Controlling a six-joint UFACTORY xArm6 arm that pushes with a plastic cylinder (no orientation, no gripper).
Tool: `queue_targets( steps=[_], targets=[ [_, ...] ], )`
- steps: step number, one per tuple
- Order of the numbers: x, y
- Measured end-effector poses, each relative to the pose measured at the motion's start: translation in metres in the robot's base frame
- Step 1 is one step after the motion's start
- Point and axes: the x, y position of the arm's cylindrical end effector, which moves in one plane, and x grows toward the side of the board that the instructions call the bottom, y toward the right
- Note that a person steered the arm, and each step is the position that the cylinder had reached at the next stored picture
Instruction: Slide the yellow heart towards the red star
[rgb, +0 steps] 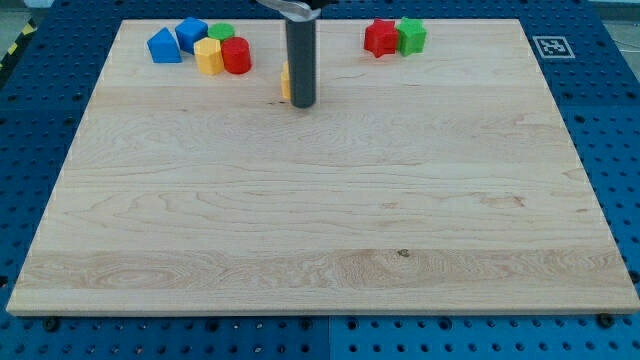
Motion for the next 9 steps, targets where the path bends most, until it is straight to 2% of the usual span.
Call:
queue_targets(
  steps=[1, 2, 3, 4, 5, 7, 8, 9],
  targets=[
    [-0.041, -0.002],
    [-0.046, -0.002],
    [-0.028, -0.014],
    [-0.029, -0.046],
    [-0.051, -0.046],
    [-0.066, 0.033],
    [-0.066, 0.032],
    [-0.066, -0.005]
  ],
)
